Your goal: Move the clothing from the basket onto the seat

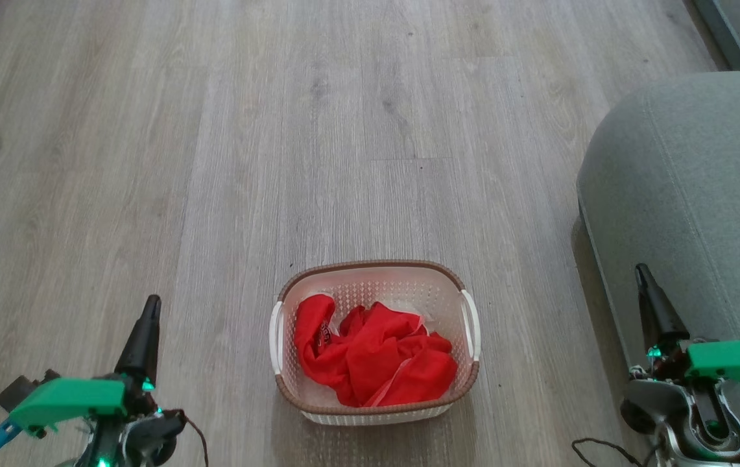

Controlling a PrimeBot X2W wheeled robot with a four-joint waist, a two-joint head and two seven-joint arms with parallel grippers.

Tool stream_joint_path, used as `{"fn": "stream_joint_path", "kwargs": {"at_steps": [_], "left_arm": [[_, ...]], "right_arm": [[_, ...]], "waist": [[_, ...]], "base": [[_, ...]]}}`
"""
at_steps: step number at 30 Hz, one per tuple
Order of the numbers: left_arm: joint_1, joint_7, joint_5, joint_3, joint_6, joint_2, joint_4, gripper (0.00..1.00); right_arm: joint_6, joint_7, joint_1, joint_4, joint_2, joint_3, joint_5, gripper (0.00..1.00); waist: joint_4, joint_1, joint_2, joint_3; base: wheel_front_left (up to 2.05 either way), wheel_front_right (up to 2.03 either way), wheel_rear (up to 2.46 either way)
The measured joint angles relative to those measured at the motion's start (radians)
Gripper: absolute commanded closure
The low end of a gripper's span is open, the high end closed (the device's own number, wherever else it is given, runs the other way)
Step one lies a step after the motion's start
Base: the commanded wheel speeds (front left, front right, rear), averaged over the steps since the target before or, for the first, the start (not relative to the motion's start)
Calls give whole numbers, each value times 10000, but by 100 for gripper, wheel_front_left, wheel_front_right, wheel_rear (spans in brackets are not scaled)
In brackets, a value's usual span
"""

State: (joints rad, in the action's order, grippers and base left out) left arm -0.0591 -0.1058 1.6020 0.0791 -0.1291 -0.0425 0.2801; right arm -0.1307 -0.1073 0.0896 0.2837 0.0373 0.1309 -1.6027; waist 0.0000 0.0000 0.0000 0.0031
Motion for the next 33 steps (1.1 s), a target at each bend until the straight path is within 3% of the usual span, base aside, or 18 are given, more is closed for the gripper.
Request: {"fn": "stream_joint_path", "kwargs": {"at_steps": [13, 14, 20, 33], "left_arm": [[0, 0, 0, 0, 0, 0, 0, 100], [6, 6, -2, -8, 2, 4, 35, 0], [757, 17, -4, -107, 4, 81, 1012, 0], [370, 382, -336, -255, 4, 19, 1120, 0]], "right_arm": [[0, 0, 0, 0, 0, 0, 0, 100], [-2, 0, 0, 44, -8, -4, 2, 0], [0, 4, -633, 1072, -65, -84, 2, 0], [0, 376, -124, 1262, -36, -639, 355, 0]], "waist": [[0, 0, 0, 0], [0, 0, 0, 0], [-1, 0, 0, 18], [-27, 0, 0, 69]], "base": [[0, 0, 0], [0, 0, 0], [0, 0, 0], [0, 0, 0]]}}
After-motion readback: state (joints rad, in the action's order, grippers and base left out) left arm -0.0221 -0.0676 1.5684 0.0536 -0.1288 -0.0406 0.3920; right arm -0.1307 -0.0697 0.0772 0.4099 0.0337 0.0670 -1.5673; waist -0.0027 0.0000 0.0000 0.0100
